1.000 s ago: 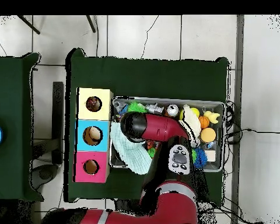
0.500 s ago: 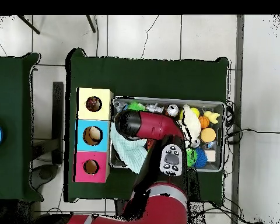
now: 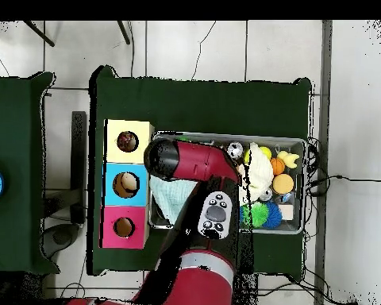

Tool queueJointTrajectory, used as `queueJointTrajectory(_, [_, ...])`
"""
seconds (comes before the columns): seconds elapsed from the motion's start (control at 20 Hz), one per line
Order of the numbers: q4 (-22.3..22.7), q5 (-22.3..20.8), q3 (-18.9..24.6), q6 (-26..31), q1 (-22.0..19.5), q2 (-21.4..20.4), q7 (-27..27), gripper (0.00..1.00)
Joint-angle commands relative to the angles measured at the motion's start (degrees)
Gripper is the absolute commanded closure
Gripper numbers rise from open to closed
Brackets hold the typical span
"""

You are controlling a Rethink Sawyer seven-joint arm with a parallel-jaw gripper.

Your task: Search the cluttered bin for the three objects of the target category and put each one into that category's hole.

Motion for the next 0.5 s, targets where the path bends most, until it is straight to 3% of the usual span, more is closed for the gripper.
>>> queueJointTrajectory(0.05, [-5.07,4.68,0.12,6.31,1.75,4.84,18.4,0.0])
queueJointTrajectory(0.5, [-7.86,7.13,-1.06,7.07,4.05,7.35,20.93,0.0])
